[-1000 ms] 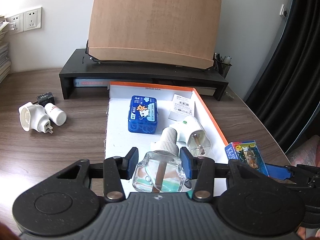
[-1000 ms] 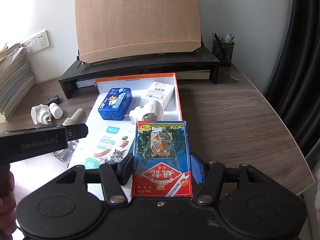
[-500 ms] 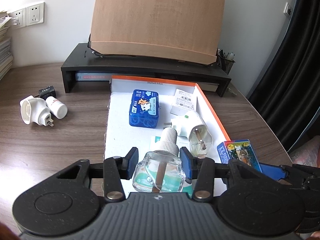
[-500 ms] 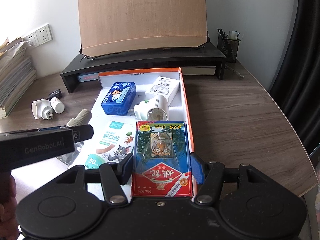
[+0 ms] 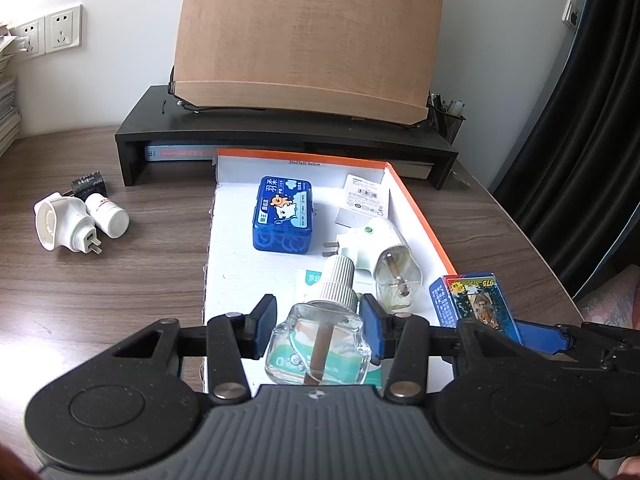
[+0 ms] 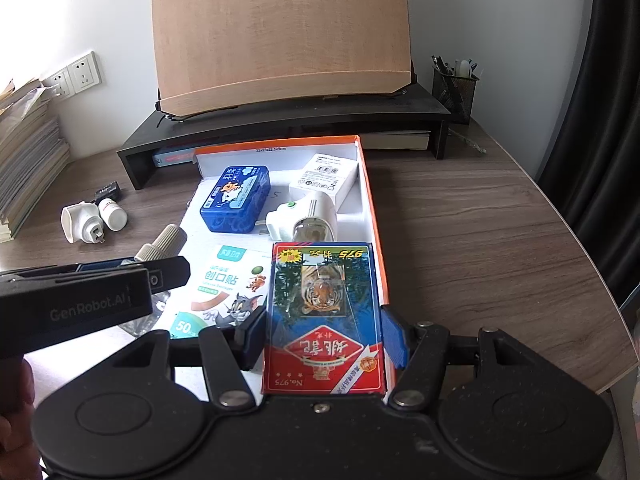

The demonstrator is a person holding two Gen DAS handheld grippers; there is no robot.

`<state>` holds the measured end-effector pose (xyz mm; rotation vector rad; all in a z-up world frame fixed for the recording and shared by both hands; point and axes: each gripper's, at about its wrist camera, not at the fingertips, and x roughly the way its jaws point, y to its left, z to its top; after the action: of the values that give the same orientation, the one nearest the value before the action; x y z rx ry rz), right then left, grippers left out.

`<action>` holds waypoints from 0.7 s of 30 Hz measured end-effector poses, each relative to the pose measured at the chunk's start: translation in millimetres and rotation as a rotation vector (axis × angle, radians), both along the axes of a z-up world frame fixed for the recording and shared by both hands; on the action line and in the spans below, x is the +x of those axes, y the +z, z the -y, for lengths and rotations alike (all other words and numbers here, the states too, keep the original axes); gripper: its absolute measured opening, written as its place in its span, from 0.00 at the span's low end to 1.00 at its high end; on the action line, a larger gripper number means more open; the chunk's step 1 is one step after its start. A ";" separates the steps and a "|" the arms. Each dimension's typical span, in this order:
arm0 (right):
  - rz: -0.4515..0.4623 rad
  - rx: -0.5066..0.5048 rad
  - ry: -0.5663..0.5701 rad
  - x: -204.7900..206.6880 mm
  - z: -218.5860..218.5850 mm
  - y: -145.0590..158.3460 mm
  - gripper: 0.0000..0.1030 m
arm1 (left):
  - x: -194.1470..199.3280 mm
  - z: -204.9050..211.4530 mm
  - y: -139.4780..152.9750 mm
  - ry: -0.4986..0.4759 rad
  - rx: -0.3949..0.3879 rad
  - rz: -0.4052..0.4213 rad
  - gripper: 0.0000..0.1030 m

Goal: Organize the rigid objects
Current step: 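Carry the refill bottle with left tool while right tool carries the card box over the box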

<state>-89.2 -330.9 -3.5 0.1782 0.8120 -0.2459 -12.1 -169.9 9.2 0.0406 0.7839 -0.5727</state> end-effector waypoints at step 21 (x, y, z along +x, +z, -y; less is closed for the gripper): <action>-0.010 0.016 -0.009 8.0 -4.3 -5.1 0.69 | 6.7 -0.3 -0.2 -0.010 0.005 0.001 0.44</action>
<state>-81.2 -326.6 -8.7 0.1957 0.8239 -0.2486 -5.4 -169.6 9.0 0.0498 0.7842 -0.5797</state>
